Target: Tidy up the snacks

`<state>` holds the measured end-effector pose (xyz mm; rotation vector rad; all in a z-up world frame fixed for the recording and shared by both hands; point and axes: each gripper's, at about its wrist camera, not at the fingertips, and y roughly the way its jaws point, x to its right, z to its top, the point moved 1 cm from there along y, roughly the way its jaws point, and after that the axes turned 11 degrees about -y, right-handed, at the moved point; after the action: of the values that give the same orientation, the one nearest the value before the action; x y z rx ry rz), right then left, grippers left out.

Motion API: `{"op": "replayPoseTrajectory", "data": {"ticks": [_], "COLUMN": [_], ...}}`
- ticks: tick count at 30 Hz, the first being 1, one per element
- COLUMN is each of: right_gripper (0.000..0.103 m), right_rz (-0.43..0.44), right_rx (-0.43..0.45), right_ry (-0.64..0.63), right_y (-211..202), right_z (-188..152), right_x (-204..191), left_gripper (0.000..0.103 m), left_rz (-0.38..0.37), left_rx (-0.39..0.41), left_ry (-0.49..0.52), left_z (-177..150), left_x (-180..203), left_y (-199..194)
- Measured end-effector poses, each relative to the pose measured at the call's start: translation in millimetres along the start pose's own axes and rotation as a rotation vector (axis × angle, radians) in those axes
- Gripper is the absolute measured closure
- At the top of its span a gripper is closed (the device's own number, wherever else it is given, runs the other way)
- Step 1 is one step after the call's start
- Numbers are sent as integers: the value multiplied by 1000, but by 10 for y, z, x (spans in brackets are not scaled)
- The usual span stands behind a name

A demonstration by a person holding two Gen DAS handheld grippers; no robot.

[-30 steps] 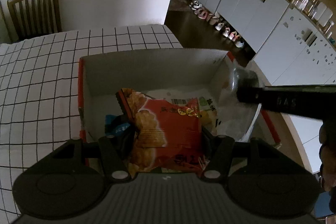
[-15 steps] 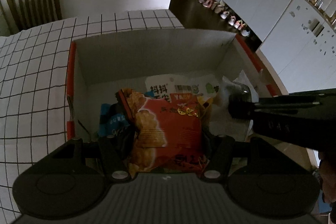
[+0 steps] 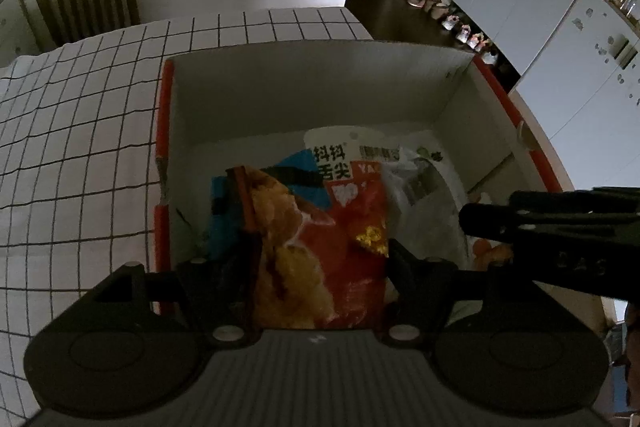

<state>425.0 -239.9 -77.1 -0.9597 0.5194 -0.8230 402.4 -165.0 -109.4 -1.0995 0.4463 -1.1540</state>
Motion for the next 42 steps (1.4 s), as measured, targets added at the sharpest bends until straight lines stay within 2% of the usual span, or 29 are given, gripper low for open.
{"op": "replayPoseTrajectory", "data": {"ticks": [5,7,13,15,24,28,33,35,42], "right_gripper": [38,30,19,18,8,4,1,1,0], "right_rz": [2,4,15,19,45,47,41,31,-16], "right_rx": [34,46,104,128,234,295,361,380,437], "right_ry": [15,15,10,19,53,63,73,74,73], "right_y": [-146,-207,-435,-521,-893,-1063,-1238,-1286,-1426], "right_z": [-64,-81,-153,-179,-280,-345,-468,-518,-714], "right_x": [2,-13,-89,-123,-251,-307,-426,-486,-743], "left_gripper": [28,28,25,19,18,12,11,0,0], "left_rz": [-2,-9,-25,-25,-41,-64,-96,-112,-163], "left_rx": [20,39,79,96,164,200,238,256,297], "left_ry": [-10,-11,-14,-9,32,54,57,62,101], "left_z": [-68,-92,-130,-148,-227,-271,-318,-339,-450], "left_x": [-27,-50,-102,-112,-173,-230,-354,-414,-611], "left_y": [-131,-222,-442,-516,-842,-999,-1217,-1317,-1633]}}
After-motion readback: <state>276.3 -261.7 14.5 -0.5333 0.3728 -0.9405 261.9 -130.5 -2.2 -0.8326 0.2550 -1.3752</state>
